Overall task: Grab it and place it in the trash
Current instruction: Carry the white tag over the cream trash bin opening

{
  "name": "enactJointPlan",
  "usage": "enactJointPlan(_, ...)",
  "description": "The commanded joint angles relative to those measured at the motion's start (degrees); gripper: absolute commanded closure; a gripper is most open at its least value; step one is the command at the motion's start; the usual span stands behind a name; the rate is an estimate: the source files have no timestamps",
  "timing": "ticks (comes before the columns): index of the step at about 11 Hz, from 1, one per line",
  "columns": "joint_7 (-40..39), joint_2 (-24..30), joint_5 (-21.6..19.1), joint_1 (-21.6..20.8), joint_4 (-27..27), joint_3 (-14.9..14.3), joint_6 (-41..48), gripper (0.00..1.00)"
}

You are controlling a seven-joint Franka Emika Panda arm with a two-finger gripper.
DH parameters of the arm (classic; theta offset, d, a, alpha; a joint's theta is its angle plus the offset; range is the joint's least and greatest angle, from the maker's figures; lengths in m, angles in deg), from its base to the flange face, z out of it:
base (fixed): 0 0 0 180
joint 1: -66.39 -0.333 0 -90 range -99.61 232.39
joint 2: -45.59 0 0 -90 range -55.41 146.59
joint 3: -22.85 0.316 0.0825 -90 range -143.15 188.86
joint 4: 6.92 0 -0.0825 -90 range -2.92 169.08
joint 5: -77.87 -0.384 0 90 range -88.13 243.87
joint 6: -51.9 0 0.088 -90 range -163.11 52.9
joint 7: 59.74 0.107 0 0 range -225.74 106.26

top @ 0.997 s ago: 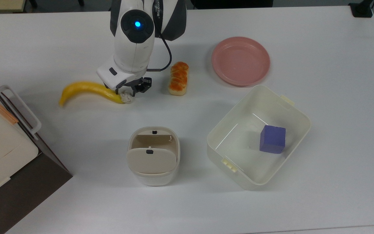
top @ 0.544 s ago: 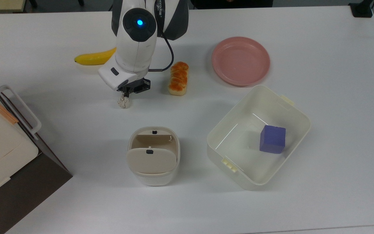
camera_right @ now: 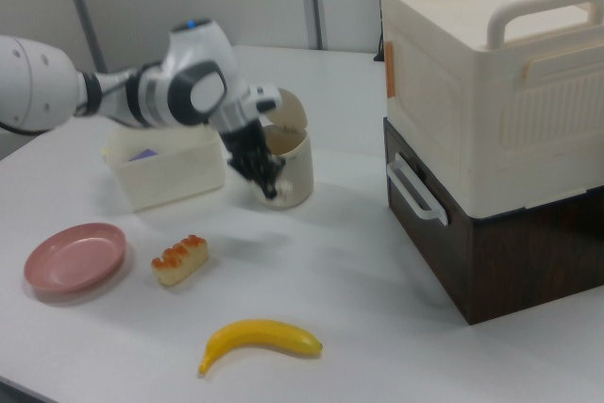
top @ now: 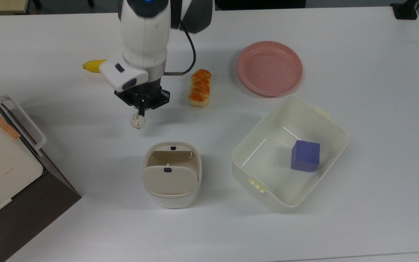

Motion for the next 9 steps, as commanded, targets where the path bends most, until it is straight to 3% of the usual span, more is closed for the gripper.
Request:
enactJointPlan(1, 6.92, 2.37, -3.88, -1.55, -6.54, 0.0, -0.51, 1.0)
enactJointPlan(2, 11.13, 2.02, -4.59, -2.42, -7.86, 0.09, -3.56, 1.0)
enactJointPlan(5, 23.16, -2.09, -1.0, -5.49, -8.14, 0.88, -8.77, 1.0)
enactJointPlan(8, 36.88, -7.12, 7.42, -6.47, -12.35, 0.97, -10.44, 1.0)
enactJointPlan(9, 37.96, -7.47, 8.23, -6.38, -12.88, 0.97, -10.96, 1.0)
